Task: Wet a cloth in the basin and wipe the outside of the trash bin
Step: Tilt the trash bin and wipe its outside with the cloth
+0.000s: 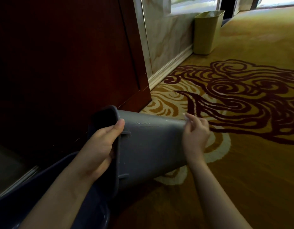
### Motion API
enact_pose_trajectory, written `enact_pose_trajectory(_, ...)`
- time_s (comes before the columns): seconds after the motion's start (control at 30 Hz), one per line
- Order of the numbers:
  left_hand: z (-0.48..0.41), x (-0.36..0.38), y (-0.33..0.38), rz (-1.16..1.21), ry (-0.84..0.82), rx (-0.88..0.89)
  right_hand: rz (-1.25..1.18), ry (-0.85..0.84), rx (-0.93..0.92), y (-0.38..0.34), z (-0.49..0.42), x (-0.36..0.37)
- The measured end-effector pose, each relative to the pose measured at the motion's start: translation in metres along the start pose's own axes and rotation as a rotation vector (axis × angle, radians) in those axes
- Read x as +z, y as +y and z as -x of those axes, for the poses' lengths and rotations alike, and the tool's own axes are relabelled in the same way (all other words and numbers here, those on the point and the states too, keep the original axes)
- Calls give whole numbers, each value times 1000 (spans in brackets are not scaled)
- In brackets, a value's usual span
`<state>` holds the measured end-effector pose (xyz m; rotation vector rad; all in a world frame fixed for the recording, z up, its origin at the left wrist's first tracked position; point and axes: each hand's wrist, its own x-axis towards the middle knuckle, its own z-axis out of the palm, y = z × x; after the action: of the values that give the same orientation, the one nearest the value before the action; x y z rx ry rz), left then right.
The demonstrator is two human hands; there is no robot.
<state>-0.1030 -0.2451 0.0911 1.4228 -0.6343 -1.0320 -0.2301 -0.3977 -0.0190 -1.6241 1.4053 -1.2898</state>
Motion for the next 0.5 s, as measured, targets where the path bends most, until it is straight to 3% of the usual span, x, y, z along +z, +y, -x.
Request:
enact_pose_trajectory(0.17,2,-2,8,144,-87,-90,-227,-253,-419,-91,66,9)
enact_pose_trajectory(0.27,2,0,14,201,-69,-134,-284,-233,-441,-95,92,9)
enact_pose_trajectory(0.43,-11,7,17,-38,243,-155,-220,-221,-558,-66,97,11)
enact_pose_trajectory(0.5,-14,7,16,-31,277,-138,-129,-166,-476,-38,85,9)
